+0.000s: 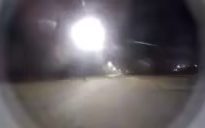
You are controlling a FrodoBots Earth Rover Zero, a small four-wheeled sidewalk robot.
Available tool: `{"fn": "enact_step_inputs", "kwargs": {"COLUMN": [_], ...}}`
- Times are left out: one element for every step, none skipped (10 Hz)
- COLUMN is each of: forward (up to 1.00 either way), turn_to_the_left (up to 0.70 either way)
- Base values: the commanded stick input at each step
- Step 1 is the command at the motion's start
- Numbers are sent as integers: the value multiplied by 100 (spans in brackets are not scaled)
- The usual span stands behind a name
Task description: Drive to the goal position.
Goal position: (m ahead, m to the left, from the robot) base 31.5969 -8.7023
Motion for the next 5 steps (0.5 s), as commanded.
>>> {"fn": "enact_step_inputs", "kwargs": {"forward": [69, 69, 69, 69, 70], "turn_to_the_left": [22, 22, 22, 20, 12]}}
